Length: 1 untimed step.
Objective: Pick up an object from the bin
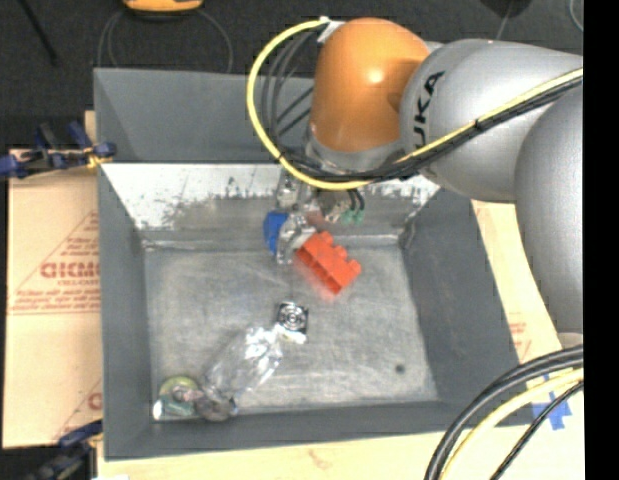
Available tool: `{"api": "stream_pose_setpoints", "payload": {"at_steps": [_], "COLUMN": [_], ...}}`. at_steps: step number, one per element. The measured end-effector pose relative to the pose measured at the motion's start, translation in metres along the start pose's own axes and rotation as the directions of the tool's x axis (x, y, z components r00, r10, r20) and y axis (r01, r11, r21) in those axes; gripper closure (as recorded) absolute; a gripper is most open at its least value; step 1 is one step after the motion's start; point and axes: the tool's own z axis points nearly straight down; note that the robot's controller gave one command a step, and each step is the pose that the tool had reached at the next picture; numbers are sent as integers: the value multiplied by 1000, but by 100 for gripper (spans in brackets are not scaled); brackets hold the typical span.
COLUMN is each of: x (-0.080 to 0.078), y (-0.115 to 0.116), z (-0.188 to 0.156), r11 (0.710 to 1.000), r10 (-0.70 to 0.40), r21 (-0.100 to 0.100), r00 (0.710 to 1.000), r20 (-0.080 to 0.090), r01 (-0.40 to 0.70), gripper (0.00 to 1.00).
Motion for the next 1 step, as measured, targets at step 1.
{"api": "stream_pose_setpoints", "payload": {"at_steps": [1], "x": [1], "y": [-5], "z": [-59], "r11": [808], "r10": [-590], "r21": [-4], "r00": [808], "r20": [-3], "r01": [590], "gripper": [100]}}
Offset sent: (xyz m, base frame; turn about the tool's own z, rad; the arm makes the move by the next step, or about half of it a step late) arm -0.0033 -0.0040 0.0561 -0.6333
